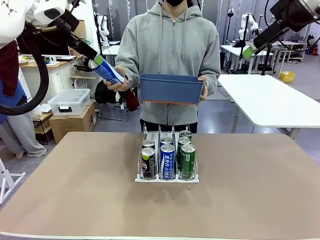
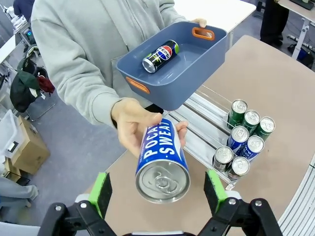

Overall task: Fill the beverage cans into the dispenser.
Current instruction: Pick up the Ionic drink handed by the human.

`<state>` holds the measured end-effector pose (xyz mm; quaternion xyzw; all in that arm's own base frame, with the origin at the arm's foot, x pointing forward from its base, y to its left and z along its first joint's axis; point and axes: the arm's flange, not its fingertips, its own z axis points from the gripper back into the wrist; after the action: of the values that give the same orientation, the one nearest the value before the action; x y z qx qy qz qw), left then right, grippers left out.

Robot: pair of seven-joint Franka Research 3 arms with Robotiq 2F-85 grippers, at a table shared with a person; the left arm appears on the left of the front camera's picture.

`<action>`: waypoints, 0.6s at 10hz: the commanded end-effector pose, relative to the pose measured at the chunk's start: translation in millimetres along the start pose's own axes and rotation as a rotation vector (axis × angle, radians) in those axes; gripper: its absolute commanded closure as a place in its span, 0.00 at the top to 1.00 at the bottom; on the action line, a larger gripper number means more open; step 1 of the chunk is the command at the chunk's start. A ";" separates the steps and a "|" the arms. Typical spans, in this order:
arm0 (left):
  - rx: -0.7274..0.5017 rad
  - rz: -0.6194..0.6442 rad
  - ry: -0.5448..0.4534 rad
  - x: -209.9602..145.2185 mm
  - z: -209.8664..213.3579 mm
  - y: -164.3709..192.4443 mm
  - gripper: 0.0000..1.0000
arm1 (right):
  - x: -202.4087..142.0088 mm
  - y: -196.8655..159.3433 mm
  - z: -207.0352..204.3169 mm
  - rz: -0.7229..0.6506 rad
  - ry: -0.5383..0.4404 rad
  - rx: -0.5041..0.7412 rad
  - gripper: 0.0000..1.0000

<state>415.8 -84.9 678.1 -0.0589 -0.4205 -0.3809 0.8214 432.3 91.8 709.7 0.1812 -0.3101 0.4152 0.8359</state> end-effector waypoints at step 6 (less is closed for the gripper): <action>-0.089 0.009 -0.030 -14.0 -38.4 15.8 1.00 | -0.1 0.1 0.0 -0.001 -0.004 0.008 1.00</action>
<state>439.7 -83.4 649.3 -0.0914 -0.4047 -0.3937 0.8203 432.4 91.7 709.7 0.1812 -0.3101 0.4151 0.8359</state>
